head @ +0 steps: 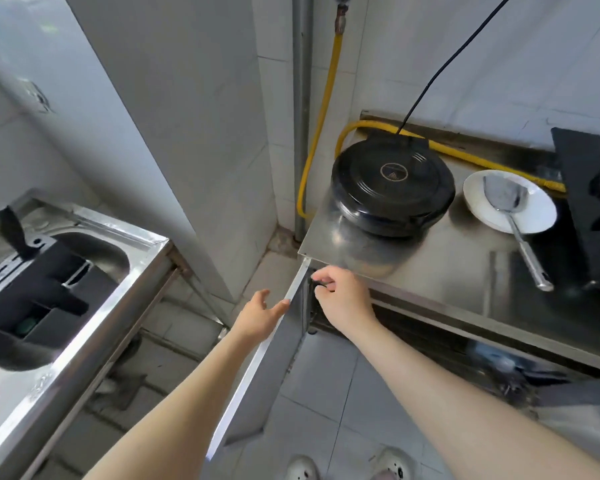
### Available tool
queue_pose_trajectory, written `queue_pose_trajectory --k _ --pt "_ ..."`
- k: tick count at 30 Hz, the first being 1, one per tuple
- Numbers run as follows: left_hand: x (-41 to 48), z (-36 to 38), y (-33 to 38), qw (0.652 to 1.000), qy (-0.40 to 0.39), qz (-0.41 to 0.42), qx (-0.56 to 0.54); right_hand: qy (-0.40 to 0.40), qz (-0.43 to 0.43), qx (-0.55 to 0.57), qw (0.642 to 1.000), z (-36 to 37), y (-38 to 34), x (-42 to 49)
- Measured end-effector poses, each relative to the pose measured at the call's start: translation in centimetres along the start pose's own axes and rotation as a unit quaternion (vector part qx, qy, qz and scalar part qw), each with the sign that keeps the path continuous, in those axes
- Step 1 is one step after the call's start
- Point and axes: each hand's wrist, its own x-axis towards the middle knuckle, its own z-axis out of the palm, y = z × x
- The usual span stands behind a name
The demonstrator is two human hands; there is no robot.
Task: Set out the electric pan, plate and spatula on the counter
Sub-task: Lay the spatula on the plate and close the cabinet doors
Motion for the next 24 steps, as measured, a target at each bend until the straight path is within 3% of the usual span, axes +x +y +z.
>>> queue_pose_trajectory --k 4,9,17,24 --pt "-1.2 0.9 -4.6 0.995 -0.046 -0.056 0.066 -0.101 0.049 -0.036 0.993 4.3 1.6 -2.4" --pt "-1.8 1.8 -6.3 0.988 -0.082 -0.071 0.109 -0.139 0.066 -0.059 0.986 5.5 3.0 -3.3" --pt "-3.5 4.9 -4.2 0.988 -0.097 -0.099 0.063 -0.133 0.082 -0.066 0.986 3.7 6.7 -4.3" --pt "-5.5 9.6 -0.5 0.972 -0.152 -0.153 -0.094 -0.098 0.104 -0.055 0.988 -0.9 10.4 -4.3"
